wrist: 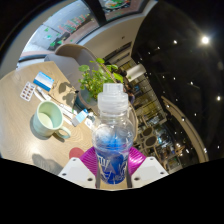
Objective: Pour water
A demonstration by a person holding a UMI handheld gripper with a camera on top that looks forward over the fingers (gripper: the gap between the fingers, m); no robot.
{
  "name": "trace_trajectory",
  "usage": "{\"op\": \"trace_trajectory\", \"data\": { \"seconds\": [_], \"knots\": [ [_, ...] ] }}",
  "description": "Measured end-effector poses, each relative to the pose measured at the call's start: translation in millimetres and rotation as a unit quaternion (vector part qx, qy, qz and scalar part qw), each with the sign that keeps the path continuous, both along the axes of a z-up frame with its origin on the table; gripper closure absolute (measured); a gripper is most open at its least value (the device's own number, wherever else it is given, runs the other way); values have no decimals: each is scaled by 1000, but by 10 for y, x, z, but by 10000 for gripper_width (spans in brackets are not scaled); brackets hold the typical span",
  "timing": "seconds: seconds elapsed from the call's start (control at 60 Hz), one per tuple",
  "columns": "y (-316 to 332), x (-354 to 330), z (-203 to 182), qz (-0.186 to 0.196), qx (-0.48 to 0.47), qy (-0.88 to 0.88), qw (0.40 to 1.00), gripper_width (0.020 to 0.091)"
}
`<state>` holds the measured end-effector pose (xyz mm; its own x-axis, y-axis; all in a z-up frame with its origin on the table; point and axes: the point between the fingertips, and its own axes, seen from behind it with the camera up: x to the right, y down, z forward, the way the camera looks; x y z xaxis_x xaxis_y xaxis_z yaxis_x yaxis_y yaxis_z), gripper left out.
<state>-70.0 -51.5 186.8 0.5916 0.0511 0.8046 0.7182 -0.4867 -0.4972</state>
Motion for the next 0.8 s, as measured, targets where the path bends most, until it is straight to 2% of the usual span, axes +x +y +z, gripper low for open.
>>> {"op": "trace_trajectory", "data": {
  "seconds": [0.183, 0.3, 0.533, 0.683, 0.8],
  "knots": [
    [547, -112, 277, 64, -19, -278, 958, 757],
    [791, -255, 132, 103, -52, -418, 901, 758],
    [974, -330, -91, 139, -110, -568, 804, 757],
    [973, -304, -135, 139, -115, -540, 822, 757],
    [901, -257, -212, 141, -125, -445, 875, 754]
  ]
}}
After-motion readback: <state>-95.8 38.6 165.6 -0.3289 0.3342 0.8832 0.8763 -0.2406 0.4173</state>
